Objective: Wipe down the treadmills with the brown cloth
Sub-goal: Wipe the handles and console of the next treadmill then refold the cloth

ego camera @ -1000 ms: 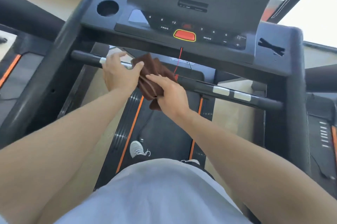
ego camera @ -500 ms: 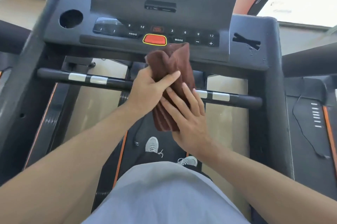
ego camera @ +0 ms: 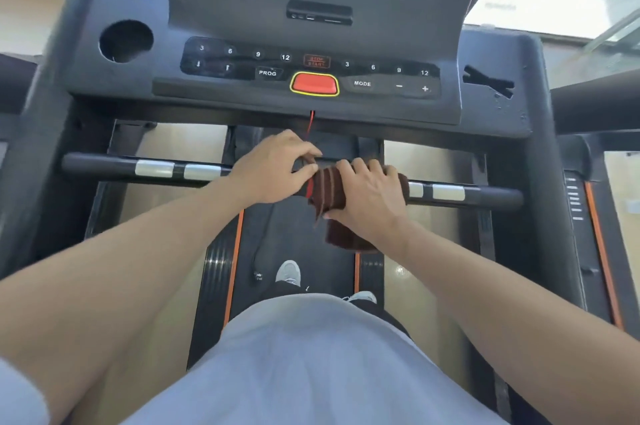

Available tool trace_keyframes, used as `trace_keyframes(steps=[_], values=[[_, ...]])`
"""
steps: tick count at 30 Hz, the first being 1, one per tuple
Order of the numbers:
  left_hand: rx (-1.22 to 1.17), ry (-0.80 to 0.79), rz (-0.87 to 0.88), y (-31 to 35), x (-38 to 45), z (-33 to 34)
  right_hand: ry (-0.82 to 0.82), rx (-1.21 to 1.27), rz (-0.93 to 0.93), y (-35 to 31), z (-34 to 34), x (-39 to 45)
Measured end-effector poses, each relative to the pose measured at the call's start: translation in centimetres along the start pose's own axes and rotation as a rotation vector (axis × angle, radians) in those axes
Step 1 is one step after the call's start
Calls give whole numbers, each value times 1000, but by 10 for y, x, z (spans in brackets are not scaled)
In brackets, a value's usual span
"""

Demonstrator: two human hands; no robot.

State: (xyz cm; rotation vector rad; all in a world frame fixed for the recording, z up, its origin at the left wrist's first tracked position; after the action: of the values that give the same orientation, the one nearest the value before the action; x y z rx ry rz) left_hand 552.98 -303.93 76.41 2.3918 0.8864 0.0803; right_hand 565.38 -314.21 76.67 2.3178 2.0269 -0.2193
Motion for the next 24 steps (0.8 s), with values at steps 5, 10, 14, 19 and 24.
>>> trace_keyframes(steps=[5,10,14,19,24], values=[[38,210,52,11,-6,-9,117,-162,-130,-37,-3,13],[-47,320,-48,1,-10,-15,207,-121,-145,-49,9,10],[-34,392,-175,-5,-12,-16,118,-41,-145,-39,5,16],[58,372,-147,-2,-7,-14,-34,21,-48,-3,0,14],[105,265,-300,-7,-2,-7,-188,-15,100,55,-8,-7]])
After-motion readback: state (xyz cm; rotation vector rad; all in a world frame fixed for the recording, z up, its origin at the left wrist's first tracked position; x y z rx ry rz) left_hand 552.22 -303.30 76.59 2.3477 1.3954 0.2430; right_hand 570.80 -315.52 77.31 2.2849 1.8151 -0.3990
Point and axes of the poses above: each hand's wrist, its own x-axis towards the middle knuckle, its own z-axis out of the palm, y = z × x, the point moved 7 cm from there along x, towards the middle knuckle, and after that the axes turned 3 degrees about x, right-handed, at the moved point
